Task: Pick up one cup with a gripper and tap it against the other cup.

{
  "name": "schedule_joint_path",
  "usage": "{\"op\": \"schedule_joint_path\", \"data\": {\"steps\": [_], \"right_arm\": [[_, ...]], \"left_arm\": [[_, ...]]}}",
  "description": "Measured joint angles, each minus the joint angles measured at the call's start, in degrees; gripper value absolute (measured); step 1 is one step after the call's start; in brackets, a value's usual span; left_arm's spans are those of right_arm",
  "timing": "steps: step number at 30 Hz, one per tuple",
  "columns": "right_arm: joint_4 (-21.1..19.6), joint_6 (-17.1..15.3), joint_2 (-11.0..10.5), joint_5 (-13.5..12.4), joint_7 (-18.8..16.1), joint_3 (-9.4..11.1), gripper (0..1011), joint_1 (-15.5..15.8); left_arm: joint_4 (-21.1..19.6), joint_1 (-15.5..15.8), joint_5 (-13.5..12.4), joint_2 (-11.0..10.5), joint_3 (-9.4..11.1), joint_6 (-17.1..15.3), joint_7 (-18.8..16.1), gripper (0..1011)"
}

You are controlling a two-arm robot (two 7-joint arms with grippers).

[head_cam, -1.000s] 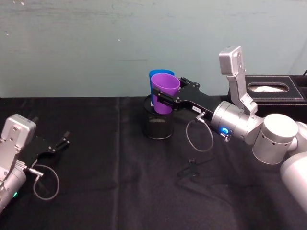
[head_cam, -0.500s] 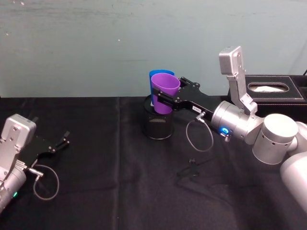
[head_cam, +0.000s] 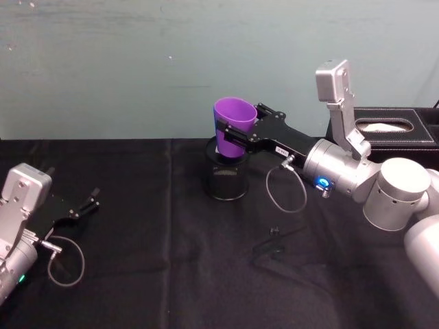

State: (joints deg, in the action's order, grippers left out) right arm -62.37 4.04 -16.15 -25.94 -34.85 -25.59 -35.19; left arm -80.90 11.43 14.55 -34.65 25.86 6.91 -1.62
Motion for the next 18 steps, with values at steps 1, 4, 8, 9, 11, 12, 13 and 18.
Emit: {"op": "schedule_joint_path", "data": {"steps": [1,4,8,9,11,12,13,18], "right_arm": [[-1.53,0.0,-0.55,-0.25,-0.4,0.02,728,0.58],[-4.74,-0.6,-1.79,-0.93,-0.94,0.02,728,2.22],[-9.08,-1.65,-3.67,-1.89,-1.31,-0.2,728,4.76],[-9.88,-1.82,-4.09,-2.06,-1.34,-0.26,728,5.38],[-12.59,-2.12,-5.37,-2.5,-1.39,-0.43,728,7.21],[-13.36,-2.14,-5.75,-2.61,-1.39,-0.48,728,7.83],[-14.87,-2.14,-6.58,-2.98,-1.35,-0.52,728,9.2],[-18.18,-1.56,-8.56,-3.8,-1.26,-0.72,728,13.1]], "left_arm": [[0.0,0.0,0.0,0.0,0.0,0.0,0.0,1000],[0.0,0.0,0.0,0.0,0.0,0.0,0.0,1000],[0.0,0.0,0.0,0.0,0.0,0.0,0.0,1000],[0.0,0.0,0.0,0.0,0.0,0.0,0.0,1000],[0.0,0.0,0.0,0.0,0.0,0.0,0.0,1000],[0.0,0.0,0.0,0.0,0.0,0.0,0.0,1000],[0.0,0.0,0.0,0.0,0.0,0.0,0.0,1000],[0.0,0.0,0.0,0.0,0.0,0.0,0.0,1000]]}}
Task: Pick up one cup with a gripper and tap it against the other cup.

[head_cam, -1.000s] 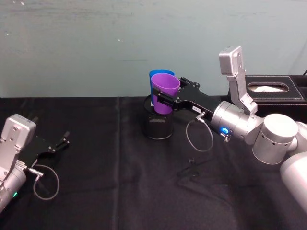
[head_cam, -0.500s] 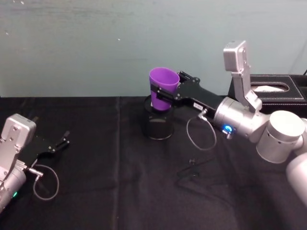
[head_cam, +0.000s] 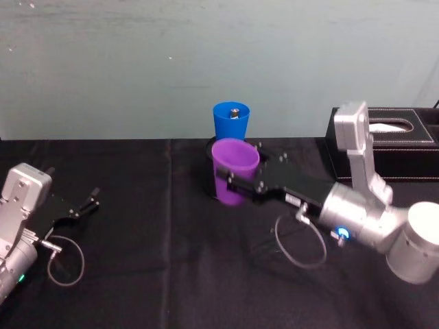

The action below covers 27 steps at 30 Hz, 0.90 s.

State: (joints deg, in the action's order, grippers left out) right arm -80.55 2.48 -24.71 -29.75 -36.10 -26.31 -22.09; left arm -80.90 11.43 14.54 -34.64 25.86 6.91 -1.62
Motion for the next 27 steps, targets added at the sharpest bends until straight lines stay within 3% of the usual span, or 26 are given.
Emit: {"op": "schedule_joint_path", "data": {"steps": [11,27], "right_arm": [[-1.21,5.08,-2.04,-0.57,0.0,-0.08,728,6.85],[3.46,10.78,-0.31,1.11,-0.09,0.39,728,10.03]], "left_arm": [[0.0,0.0,0.0,0.0,0.0,0.0,0.0,1000],[0.0,0.0,0.0,0.0,0.0,0.0,0.0,1000]]}}
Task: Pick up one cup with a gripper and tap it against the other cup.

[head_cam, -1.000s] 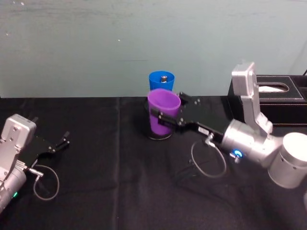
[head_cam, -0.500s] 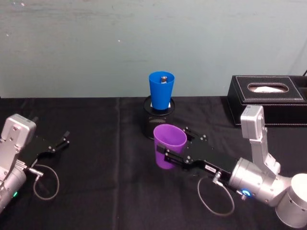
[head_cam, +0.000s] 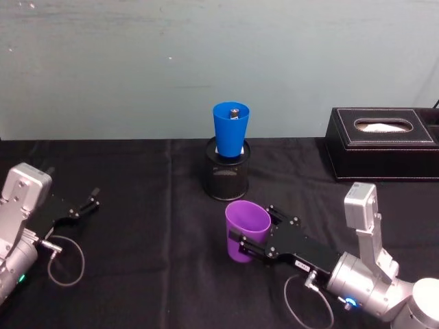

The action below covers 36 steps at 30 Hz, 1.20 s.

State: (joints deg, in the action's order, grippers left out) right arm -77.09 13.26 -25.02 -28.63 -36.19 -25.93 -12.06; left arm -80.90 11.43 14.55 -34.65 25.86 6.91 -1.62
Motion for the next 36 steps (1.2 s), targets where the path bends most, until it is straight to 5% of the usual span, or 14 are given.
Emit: {"op": "schedule_joint_path", "data": {"steps": [25,36], "right_arm": [[2.96,5.21,1.87,8.25,1.72,0.74,728,0.48],[4.37,5.4,3.19,8.81,3.09,2.25,728,1.08]], "left_arm": [[0.0,0.0,0.0,0.0,0.0,0.0,0.0,1000],[0.0,0.0,0.0,0.0,0.0,0.0,0.0,1000]]}}
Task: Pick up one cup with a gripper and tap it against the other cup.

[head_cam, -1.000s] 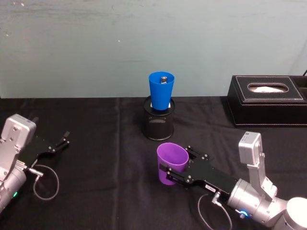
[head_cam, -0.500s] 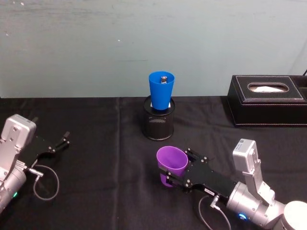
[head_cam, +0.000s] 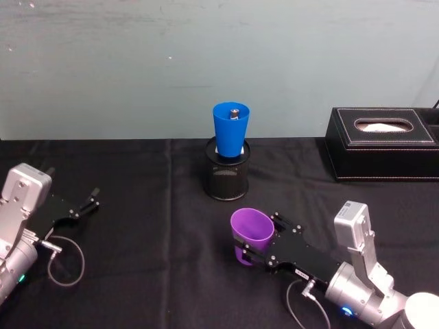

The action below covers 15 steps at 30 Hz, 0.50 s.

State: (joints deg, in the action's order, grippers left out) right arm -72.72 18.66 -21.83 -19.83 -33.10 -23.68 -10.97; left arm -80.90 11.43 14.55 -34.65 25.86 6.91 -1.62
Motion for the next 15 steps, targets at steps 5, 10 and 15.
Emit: {"op": "schedule_joint_path", "data": {"steps": [5,10,15], "right_arm": [[0.56,-0.01,0.43,-0.07,0.01,0.43,728,0.04],[1.12,-0.01,0.82,-0.01,-0.2,0.53,728,-0.04],[1.54,0.0,1.06,0.25,-0.43,0.54,728,-0.24]], "left_arm": [[0.0,0.0,0.0,0.0,0.0,0.0,0.0,1000],[0.0,0.0,0.0,0.0,0.0,0.0,0.0,1000],[0.0,0.0,0.0,0.0,0.0,0.0,0.0,1000]]}}
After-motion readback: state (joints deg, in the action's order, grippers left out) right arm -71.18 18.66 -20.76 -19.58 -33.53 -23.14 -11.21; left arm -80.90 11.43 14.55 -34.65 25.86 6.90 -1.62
